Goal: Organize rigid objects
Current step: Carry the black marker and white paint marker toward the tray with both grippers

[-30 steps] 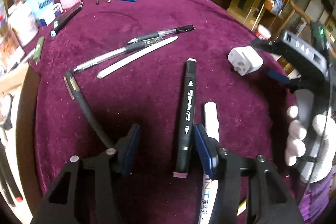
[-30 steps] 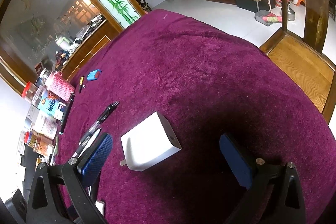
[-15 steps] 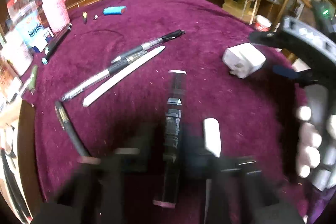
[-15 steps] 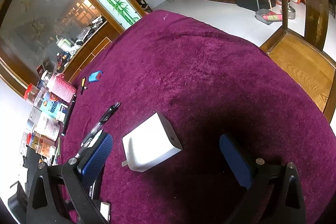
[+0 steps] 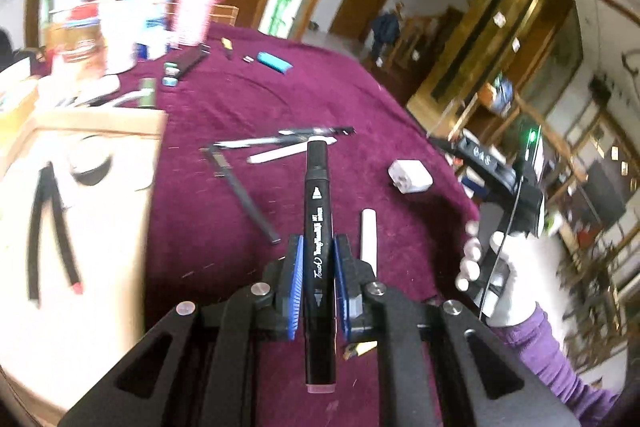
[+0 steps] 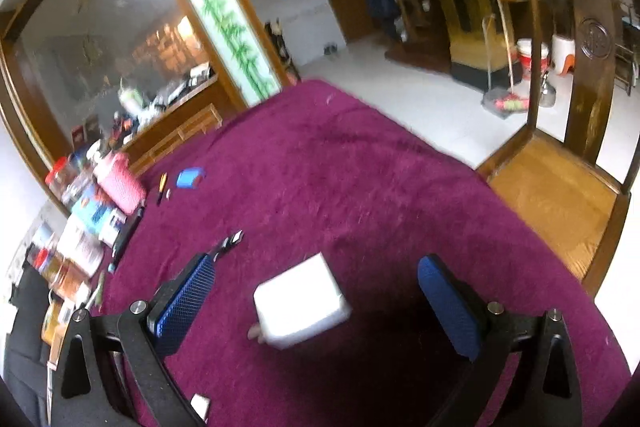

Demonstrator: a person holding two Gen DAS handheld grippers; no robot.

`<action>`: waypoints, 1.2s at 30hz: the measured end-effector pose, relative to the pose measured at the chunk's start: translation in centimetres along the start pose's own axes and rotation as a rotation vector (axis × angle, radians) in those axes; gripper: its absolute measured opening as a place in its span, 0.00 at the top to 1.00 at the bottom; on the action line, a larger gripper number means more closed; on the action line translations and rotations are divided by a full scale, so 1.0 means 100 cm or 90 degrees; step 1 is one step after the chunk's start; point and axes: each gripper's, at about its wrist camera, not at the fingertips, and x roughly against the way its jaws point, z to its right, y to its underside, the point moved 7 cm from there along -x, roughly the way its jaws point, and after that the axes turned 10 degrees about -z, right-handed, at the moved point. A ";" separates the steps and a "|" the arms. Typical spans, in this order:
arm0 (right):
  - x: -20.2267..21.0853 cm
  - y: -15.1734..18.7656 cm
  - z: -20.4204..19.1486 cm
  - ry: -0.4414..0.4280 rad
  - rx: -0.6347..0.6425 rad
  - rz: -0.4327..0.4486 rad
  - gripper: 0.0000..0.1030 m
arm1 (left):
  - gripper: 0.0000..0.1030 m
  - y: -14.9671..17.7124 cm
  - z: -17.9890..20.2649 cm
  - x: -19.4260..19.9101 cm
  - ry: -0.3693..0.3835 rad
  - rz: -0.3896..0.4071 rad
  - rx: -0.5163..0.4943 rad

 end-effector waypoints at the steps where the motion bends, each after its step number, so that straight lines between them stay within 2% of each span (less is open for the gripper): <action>1: 0.001 0.010 -0.009 -0.029 0.001 -0.034 0.01 | 0.86 0.004 -0.007 0.011 -0.004 0.010 0.006; 4: -0.004 0.047 -0.042 -0.075 0.053 -0.141 0.01 | 0.86 0.016 -0.034 0.037 -0.029 0.039 0.029; 6: -0.013 0.078 -0.064 -0.068 0.108 -0.202 0.01 | 0.86 0.023 -0.050 0.045 -0.026 0.047 0.048; 9: -0.021 0.106 -0.083 -0.041 0.159 -0.231 0.05 | 0.86 0.035 -0.078 0.053 -0.008 0.054 0.093; 13: -0.021 0.125 -0.101 0.023 0.228 -0.216 0.34 | 0.86 0.048 -0.105 0.065 -0.013 0.070 0.125; 15: -0.023 0.134 -0.106 0.082 0.266 -0.207 0.39 | 0.86 0.051 -0.115 0.071 -0.021 0.079 0.132; 17: -0.023 0.138 -0.107 0.125 0.288 -0.199 0.52 | 0.86 0.053 -0.123 0.076 -0.029 0.086 0.137; 18: -0.022 0.139 -0.108 0.120 0.287 -0.199 0.57 | 0.86 0.053 -0.126 0.077 -0.029 0.089 0.140; 19: -0.021 0.138 -0.107 0.121 0.287 -0.198 0.68 | 0.86 0.054 -0.129 0.078 -0.027 0.089 0.144; 20: -0.021 0.139 -0.110 0.114 0.291 -0.200 0.76 | 0.86 0.055 -0.131 0.078 -0.025 0.089 0.147; 23: -0.018 0.140 -0.109 0.084 0.280 -0.212 0.85 | 0.86 0.057 -0.137 0.078 -0.021 0.090 0.156; 29: -0.005 0.143 -0.106 -0.054 0.219 -0.224 0.85 | 0.86 0.058 -0.152 0.076 -0.023 0.084 0.179; 36: 0.013 0.145 -0.150 -0.169 0.227 -0.231 0.85 | 0.86 0.054 -0.167 0.061 -0.048 0.044 0.224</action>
